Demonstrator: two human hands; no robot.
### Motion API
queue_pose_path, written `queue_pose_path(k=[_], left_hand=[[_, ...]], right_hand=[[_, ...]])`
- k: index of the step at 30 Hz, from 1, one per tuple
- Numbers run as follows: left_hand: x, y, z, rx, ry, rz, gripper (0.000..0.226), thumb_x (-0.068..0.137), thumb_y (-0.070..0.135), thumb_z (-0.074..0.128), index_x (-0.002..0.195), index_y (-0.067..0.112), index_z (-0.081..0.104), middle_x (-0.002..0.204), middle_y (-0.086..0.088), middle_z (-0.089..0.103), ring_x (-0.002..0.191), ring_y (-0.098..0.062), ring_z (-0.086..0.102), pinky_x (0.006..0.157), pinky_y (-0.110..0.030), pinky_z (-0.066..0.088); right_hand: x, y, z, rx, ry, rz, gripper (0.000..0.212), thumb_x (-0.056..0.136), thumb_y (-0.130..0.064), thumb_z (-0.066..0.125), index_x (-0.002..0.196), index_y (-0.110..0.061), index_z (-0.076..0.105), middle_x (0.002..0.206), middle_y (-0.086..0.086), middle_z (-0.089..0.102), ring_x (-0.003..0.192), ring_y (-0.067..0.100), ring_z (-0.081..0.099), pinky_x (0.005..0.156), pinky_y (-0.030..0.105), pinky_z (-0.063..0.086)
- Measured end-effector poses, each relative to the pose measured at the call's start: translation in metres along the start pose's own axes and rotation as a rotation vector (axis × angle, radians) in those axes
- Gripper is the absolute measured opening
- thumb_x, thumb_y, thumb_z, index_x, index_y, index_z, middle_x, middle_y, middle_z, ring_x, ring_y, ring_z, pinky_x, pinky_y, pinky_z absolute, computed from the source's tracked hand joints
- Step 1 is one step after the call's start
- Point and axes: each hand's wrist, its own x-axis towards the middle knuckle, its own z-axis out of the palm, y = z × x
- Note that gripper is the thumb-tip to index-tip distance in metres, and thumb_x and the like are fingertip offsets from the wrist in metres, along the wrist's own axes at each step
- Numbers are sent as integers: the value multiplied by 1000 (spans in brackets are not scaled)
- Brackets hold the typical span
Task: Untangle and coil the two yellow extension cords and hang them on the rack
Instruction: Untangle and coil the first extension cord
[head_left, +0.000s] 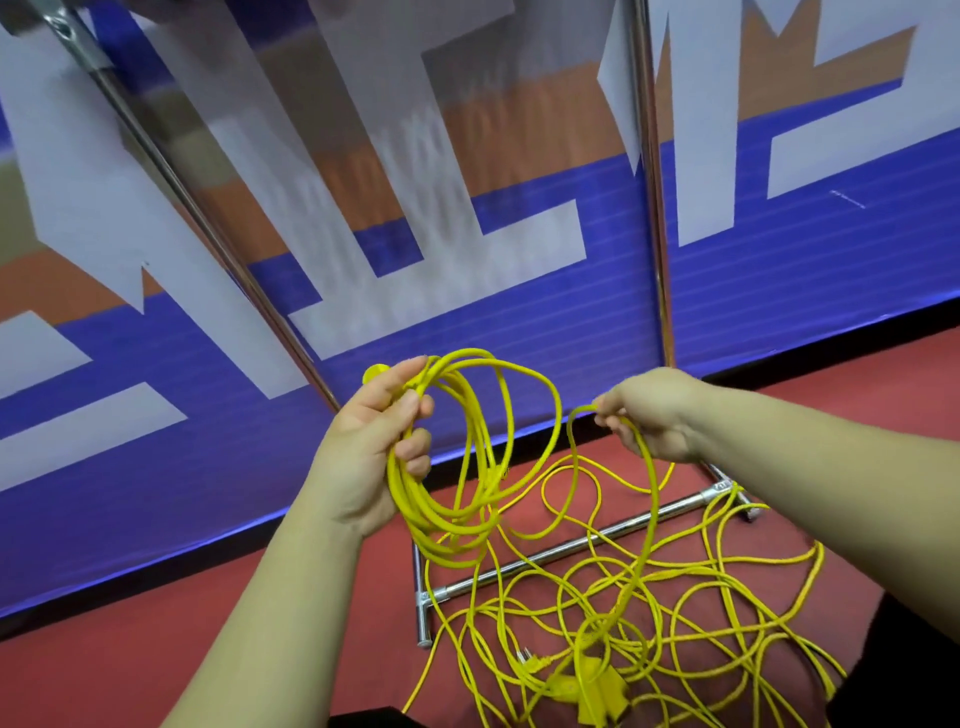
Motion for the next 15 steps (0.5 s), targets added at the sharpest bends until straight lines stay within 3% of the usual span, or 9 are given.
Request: queue_pose_path(k=[3, 8, 11, 15], left_hand=[[1, -13, 0, 73, -56, -56, 33, 86, 8, 57, 105, 25, 77, 79, -5, 54, 45, -8, 41, 42, -19, 39], [5, -26, 8, 134, -95, -135, 45, 84, 5, 63, 123, 25, 71, 78, -7, 56, 53, -14, 52, 47, -26, 52], [8, -33, 14, 112, -30, -123, 55, 85, 5, 60, 135, 29, 61, 77, -6, 57, 53, -13, 50, 45, -23, 48], [14, -34, 16, -1, 68, -107, 49, 98, 8, 49, 140, 34, 54, 76, -6, 57, 50, -12, 45, 43, -20, 40]], right_hand=[[-9, -15, 3, 167, -13, -55, 10, 95, -6, 55, 91, -9, 64, 72, 3, 58, 51, 6, 43, 36, 15, 32], [-31, -36, 1, 195, -144, -170, 9, 96, -17, 60, 100, -13, 67, 71, -2, 54, 50, 5, 39, 41, 16, 29], [-39, -40, 4, 171, -251, -237, 19, 98, -14, 55, 111, -13, 69, 71, -4, 53, 50, 5, 39, 42, 16, 30], [-55, -42, 10, 120, -369, -295, 24, 98, -7, 53, 115, -14, 69, 73, -3, 54, 53, 5, 40, 47, 16, 31]])
